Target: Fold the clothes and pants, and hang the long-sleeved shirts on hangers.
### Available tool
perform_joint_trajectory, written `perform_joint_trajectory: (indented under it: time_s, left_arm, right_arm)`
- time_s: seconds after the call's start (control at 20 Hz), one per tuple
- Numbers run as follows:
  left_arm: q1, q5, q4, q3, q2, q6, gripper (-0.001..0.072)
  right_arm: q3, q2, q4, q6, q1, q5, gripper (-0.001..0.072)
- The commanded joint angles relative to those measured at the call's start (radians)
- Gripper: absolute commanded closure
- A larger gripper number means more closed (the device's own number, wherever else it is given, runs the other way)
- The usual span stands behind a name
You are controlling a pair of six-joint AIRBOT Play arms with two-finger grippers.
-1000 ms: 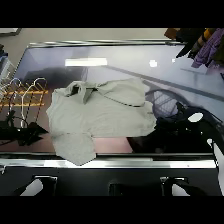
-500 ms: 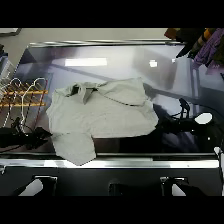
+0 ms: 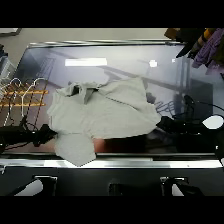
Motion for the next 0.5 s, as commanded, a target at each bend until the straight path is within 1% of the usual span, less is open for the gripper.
perform_joint_trajectory:
  time_s: [0.0, 0.05, 0.1, 0.25, 0.35, 0.45]
  left_arm:
    - [-0.045, -0.015, -0.026, 0.003, -0.016, 0.003, 0.0691]
    - [-0.050, -0.005, -0.043, 0.010, -0.011, 0.003, 0.0691]
    - [-0.050, 0.012, -0.061, 0.023, -0.003, 0.003, 0.0692]
    - [-0.050, 0.109, -0.105, 0.140, 0.056, 0.003, 0.0692]
    - [-0.050, 0.161, -0.137, 0.301, 0.138, -0.013, 0.0693]
    - [-0.049, 0.187, -0.137, 0.515, 0.239, -0.055, 0.0692]
  right_arm:
    - [0.001, 0.052, 0.028, 0.004, 0.001, 0.018, 0.0675]
    - [0.001, 0.067, 0.047, -0.003, 0.001, 0.018, 0.0676]
    - [0.002, 0.084, 0.084, -0.033, 0.001, 0.011, 0.0676]
    - [0.067, 0.101, 0.157, -0.104, 0.001, -0.035, 0.0677]
    - [0.179, 0.101, 0.157, -0.113, 0.001, -0.073, 0.0677]
    - [0.340, 0.101, 0.153, -0.118, 0.001, -0.055, 0.0677]
